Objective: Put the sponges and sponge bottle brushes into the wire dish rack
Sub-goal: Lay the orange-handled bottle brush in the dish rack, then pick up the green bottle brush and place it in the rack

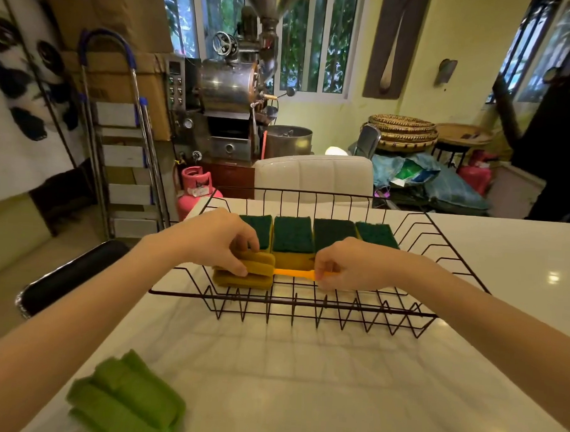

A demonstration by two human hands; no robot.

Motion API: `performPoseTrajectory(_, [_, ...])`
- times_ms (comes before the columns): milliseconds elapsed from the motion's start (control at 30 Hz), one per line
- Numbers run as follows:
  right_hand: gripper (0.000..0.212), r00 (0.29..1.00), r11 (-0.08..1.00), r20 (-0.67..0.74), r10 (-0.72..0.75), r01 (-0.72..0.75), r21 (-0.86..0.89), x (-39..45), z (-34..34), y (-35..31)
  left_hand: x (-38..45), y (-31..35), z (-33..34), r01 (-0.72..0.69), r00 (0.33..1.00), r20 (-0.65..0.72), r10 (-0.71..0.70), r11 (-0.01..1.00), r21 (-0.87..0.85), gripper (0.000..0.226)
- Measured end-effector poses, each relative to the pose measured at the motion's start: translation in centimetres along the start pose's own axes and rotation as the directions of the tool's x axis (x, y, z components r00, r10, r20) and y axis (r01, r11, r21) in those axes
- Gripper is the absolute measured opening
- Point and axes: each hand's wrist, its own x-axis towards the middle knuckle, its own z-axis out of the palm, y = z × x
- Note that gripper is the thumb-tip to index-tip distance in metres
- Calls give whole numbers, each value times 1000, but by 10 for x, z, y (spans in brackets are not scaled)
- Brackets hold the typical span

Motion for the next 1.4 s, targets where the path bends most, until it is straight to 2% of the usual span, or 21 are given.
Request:
performPoseTrajectory(300, [27, 995, 998, 84, 56, -52, -46, 1, 3, -5, 6, 0, 5, 7, 997, -76, -1, 997, 79, 39])
performPoseTrajectory(400, [29, 993, 996, 102, 56, -48, -75, 0, 3, -7, 5, -1, 8, 0, 998, -66, 6, 996, 93, 35])
performPoseTrajectory(533, [34, 995, 999, 86, 49, -47, -26, -4, -1, -10, 4, -3, 10, 5, 1000, -17, -4, 998, 62, 39])
performPoseTrajectory(633, [36, 999, 998, 29, 21, -22, 52, -7, -8, -15, 0, -1, 9, 8, 999, 44, -11, 999, 47, 45])
performPoseTrajectory(733, [39, 998, 988, -59, -16, 25, 155, -12, -14, -24, -10, 3, 5, -3, 999, 41, 2, 1000, 11, 47])
performPoseTrajectory(900, [48, 961, 954, -273, -45, 122, 274, -26, -13, -53, -44, 13, -4, -15, 990, -141, 5, 997, -74, 60])
performPoseTrajectory(1100, [64, 883, 926, -444, -151, 284, 250, -52, 21, -98, -103, 35, -1, -85, 948, -317, 34, 985, -149, 70])
performPoseTrajectory(1233, [68, 842, 907, -472, -263, 383, 178, -73, 50, -120, -147, 41, 16, -75, 934, -357, -10, 972, -224, 77])
performPoseTrajectory(1400, [78, 848, 906, -361, -387, 422, 22, -89, 86, -133, -188, 32, 43, 18, 941, -320, -110, 961, -276, 99])
